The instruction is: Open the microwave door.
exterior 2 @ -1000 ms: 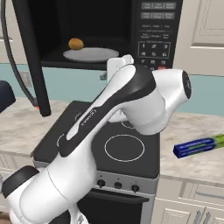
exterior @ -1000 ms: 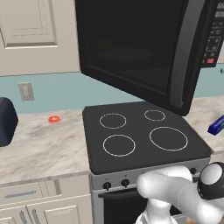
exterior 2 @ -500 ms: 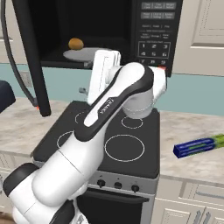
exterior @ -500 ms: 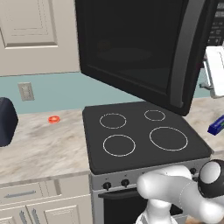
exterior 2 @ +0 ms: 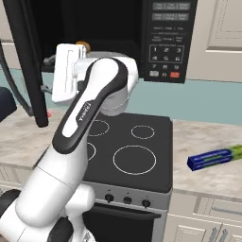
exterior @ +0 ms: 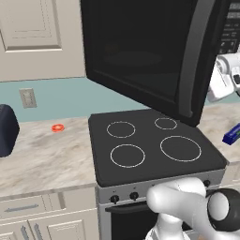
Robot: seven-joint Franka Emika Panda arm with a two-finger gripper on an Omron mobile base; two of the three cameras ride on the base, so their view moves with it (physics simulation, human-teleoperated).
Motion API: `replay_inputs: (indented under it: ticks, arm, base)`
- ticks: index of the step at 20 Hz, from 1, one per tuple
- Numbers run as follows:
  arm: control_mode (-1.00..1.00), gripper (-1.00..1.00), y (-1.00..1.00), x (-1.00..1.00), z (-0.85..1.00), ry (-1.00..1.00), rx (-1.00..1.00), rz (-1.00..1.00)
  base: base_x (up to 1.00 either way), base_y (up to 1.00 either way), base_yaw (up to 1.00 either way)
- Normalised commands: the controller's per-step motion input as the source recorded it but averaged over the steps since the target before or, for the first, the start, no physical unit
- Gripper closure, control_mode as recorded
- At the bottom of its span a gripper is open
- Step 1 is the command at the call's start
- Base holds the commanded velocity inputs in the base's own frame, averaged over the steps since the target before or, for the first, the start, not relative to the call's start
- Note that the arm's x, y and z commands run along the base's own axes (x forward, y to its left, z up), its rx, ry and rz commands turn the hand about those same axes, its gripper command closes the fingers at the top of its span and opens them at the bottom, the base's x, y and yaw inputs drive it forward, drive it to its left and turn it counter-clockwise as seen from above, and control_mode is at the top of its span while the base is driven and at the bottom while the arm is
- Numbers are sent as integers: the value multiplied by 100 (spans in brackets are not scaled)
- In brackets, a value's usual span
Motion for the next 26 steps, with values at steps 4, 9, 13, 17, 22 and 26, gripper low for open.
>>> replay_inputs:
  ticks: [4,9,13,17,22,26]
  arm:
    - [-100,-100,100,-77,27,0,0,14]
    - [-100,-100,100,-44,6,0,0,6]
    - [-100,-100,100,-3,0,0,-2,0]
    - [-100,-100,100,18,-3,0,-9,-2]
    - [-100,-100,100,39,-4,0,-13,-12]
    - [-100,-100,51,21,-3,-2,-7,-18]
  base:
    - [0,0,0]
    - [0,0,0]
    - [0,0,0]
    - [0,0,0]
    - [0,0,0]
    - [0,0,0]
